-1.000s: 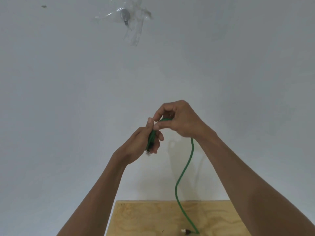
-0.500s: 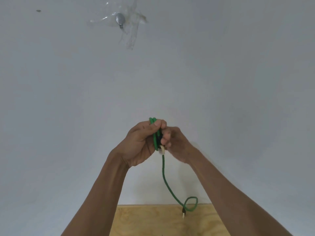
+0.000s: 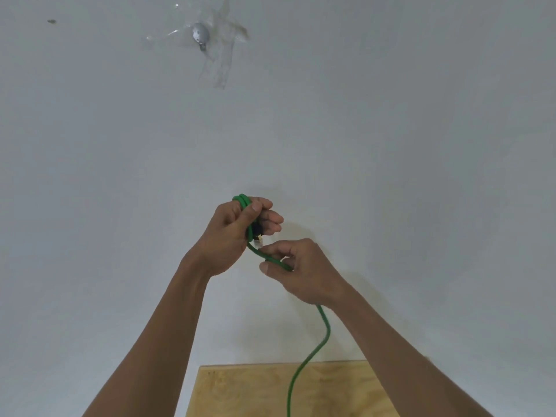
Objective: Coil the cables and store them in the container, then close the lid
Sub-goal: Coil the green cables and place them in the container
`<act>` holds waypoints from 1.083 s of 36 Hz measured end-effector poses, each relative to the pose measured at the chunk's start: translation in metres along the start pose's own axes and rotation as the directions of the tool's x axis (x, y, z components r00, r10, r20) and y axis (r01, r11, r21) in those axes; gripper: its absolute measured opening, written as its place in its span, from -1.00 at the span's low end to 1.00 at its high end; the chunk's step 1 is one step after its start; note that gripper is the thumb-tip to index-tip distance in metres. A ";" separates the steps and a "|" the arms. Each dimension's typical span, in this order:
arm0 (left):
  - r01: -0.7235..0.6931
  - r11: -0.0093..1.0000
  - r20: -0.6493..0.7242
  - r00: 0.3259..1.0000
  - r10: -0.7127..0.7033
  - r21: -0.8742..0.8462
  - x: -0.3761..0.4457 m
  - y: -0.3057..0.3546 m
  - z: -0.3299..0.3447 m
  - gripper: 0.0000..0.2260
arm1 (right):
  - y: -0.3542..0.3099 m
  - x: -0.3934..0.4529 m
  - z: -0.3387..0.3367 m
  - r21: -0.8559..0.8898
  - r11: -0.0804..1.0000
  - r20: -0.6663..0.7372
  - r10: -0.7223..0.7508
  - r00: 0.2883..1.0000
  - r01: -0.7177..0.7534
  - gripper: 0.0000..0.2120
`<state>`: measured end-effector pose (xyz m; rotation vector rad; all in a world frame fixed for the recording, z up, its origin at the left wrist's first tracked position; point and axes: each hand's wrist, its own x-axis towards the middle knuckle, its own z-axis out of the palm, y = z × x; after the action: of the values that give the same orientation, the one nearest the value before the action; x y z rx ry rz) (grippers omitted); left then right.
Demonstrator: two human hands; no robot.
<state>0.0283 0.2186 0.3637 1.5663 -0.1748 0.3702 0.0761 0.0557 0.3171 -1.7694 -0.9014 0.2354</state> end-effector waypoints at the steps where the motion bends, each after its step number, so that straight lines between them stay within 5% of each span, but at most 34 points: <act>1: -0.004 0.999 -0.006 1.000 0.005 0.054 -0.001 -0.002 -0.003 -0.75 | -0.003 0.000 -0.003 -0.066 0.998 0.009 -0.019 1.000 0.019 -0.77; 8: 0.067 0.851 0.006 0.997 -0.082 0.520 -0.012 -0.007 -0.009 -0.68 | -0.032 0.016 -0.031 -0.275 0.934 0.034 -0.229 0.973 0.229 -0.83; 15: 0.329 0.937 0.146 0.928 -0.344 0.121 -0.033 -0.002 0.019 -0.32 | -0.047 0.037 -0.052 -0.042 0.950 0.011 -0.308 0.951 0.308 -0.78; 20: 0.295 0.953 0.236 0.933 -0.271 -0.071 -0.038 0.004 0.034 -0.44 | -0.026 0.047 -0.058 0.274 0.938 -0.051 -0.206 0.977 0.212 -0.83; 28: 0.164 0.963 0.216 0.969 -0.117 -0.212 -0.027 0.005 0.047 -0.67 | 0.004 0.017 -0.019 0.538 0.833 -0.015 -0.143 0.990 0.128 -0.83; 33: 0.148 0.958 0.227 0.970 -0.092 -0.244 -0.022 0.001 0.044 -0.74 | 0.013 0.010 -0.009 0.439 0.898 -0.008 -0.024 1.000 0.025 -0.45; 36: 0.118 0.961 0.180 0.981 -0.073 -0.251 -0.018 0.001 0.043 -0.76 | 0.018 0.005 -0.003 0.409 0.912 -0.013 0.021 1.000 -0.014 -0.76; 39: 0.080 0.976 0.124 0.991 -0.055 -0.204 -0.014 -0.002 0.043 -0.75 | 0.016 0.003 0.001 0.413 0.910 -0.037 0.058 0.998 -0.037 -0.77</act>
<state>0.0208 0.1748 0.3577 1.3833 -0.2434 0.1985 0.0850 0.0561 0.3030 -1.3968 -0.7120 0.3845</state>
